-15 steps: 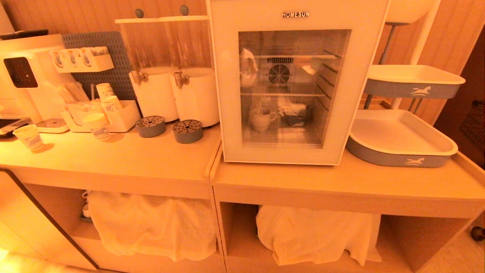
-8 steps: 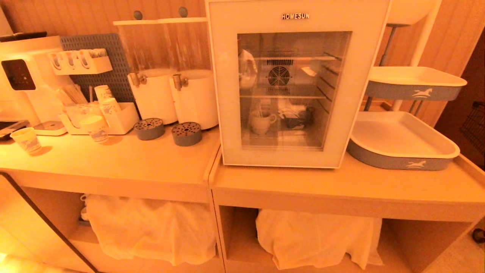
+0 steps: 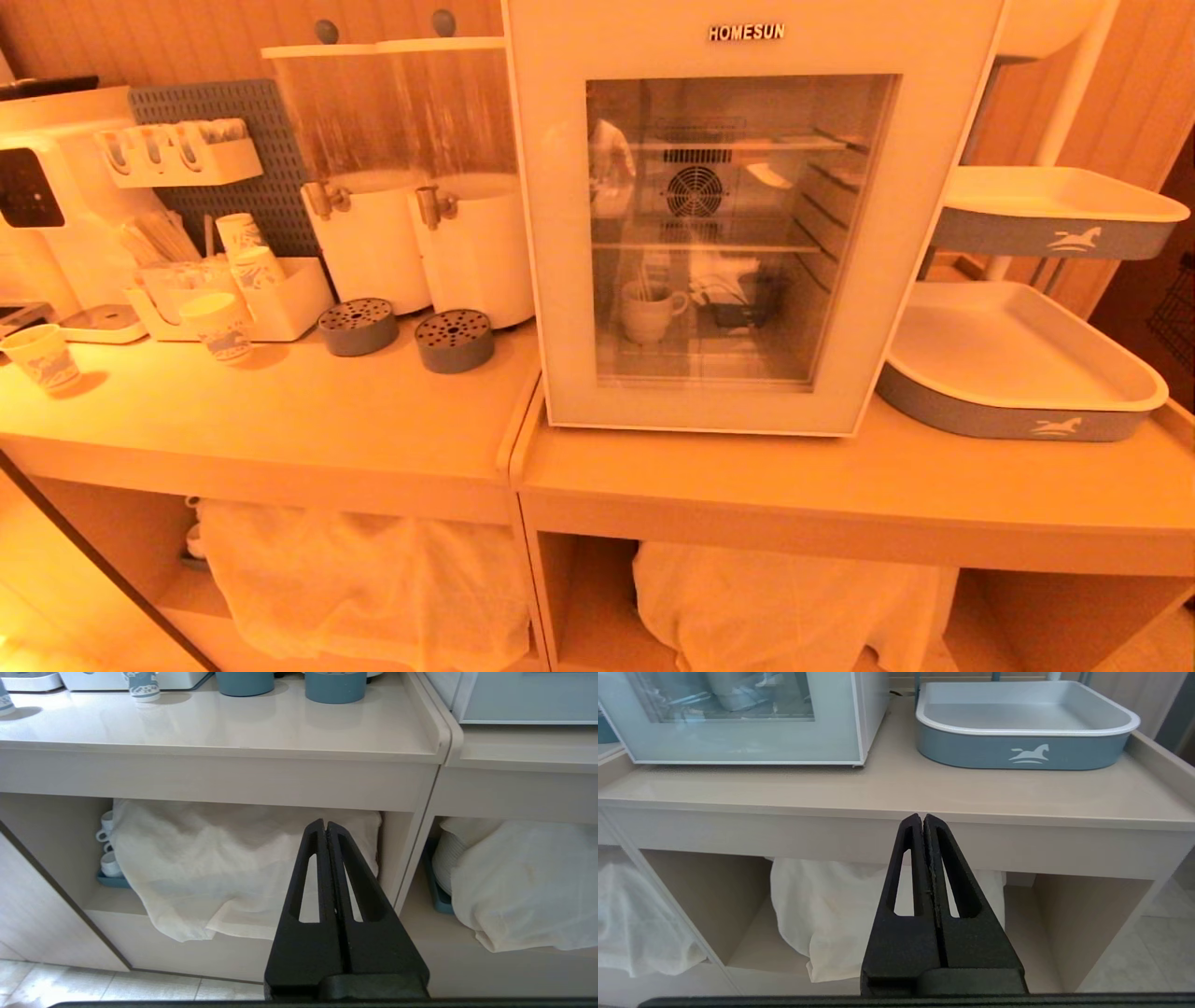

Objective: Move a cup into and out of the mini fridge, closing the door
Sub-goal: Open the freezer door

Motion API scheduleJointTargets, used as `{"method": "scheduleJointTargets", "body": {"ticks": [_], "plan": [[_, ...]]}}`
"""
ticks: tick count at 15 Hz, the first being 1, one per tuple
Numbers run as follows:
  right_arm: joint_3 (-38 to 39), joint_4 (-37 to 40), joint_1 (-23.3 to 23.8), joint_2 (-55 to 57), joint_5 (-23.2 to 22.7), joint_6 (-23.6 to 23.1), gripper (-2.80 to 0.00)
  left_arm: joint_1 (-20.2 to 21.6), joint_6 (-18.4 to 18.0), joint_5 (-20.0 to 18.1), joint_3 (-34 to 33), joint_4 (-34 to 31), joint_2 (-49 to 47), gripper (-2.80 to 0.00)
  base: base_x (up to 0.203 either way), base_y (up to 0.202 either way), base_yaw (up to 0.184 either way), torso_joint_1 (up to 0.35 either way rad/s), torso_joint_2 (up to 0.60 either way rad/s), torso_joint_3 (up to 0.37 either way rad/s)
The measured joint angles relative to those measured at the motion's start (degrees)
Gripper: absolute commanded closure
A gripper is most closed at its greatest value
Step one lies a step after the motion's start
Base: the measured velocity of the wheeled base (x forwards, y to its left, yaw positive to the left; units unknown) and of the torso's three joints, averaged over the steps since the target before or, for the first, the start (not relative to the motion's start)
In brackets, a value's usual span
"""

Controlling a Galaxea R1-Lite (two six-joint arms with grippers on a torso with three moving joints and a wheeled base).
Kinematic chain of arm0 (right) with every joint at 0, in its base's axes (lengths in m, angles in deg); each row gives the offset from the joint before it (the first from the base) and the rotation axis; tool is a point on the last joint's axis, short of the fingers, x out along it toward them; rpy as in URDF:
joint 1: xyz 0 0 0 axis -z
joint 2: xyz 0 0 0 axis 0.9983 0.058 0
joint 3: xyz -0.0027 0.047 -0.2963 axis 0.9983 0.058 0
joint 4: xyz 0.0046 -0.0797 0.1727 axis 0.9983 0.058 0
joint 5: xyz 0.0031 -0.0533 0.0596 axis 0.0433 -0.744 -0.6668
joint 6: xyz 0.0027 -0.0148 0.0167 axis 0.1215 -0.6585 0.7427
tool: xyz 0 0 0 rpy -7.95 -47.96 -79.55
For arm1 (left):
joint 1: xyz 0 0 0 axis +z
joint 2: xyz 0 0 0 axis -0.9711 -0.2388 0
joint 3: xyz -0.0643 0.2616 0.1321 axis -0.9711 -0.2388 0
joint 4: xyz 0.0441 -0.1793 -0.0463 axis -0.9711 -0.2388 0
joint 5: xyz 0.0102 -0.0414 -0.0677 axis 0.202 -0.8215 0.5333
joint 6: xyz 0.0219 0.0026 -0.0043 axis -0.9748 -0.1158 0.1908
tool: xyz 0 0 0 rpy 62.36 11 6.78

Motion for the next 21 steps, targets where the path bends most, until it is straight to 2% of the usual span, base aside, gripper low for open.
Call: {"method": "scheduleJointTargets", "body": {"ticks": [2,4,6,8,10,12,14,16,18,21], "plan": [[0.0,0.0,0.0,0.0,0.0,0.0,0.00,0.0,-0.4,0.2,0.7,-0.5,0.0,0.00,0.000,0.000,0.000,0.000,0.00,0.000],[0.0,0.0,0.0,0.0,0.0,0.0,0.00,0.0,-0.8,0.6,5.8,-2.8,0.0,0.00,0.000,0.000,0.000,0.000,0.00,0.000],[0.0,-0.1,0.0,0.0,-0.1,0.0,0.00,0.0,-0.9,-0.6,16.8,-9.1,-0.6,0.00,0.000,0.000,0.000,0.000,0.00,0.000],[0.0,-0.1,0.0,0.0,0.0,0.0,0.00,-0.2,-0.1,-3.5,32.1,-17.9,-3.1,0.00,0.000,0.000,0.000,0.000,0.00,0.000],[0.0,0.0,0.0,0.0,-0.1,0.0,0.00,-2.8,0.9,-5.7,48.1,-26.6,-8.9,0.00,0.000,0.000,0.000,0.000,0.00,0.000],[0.0,0.0,0.0,0.0,-0.1,-0.1,0.00,-11.3,1.9,-5.5,62.6,-33.9,-16.8,0.00,0.000,0.000,0.000,0.000,0.00,0.000],[0.0,0.0,0.0,0.0,0.0,0.0,0.00,-24.3,3.1,-3.4,74.1,-40.0,-24.5,0.00,0.000,0.000,0.000,0.000,0.00,0.000],[0.0,0.0,0.0,0.0,-0.1,0.0,0.00,-34.6,5.1,-1.1,83.0,-43.5,-32.5,0.00,0.000,0.000,0.000,0.000,0.00,0.000],[0.0,0.0,0.0,0.0,-0.1,-0.1,0.00,-38.4,8.1,-0.1,89.8,-44.8,-40.3,0.00,0.000,0.000,0.000,0.000,0.00,0.000],[0.0,0.0,0.0,0.0,-0.1,-0.2,0.00,-39.4,13.9,0.1,98.2,-45.9,-51.9,0.00,0.000,0.000,0.000,0.000,0.00,0.000]]}}
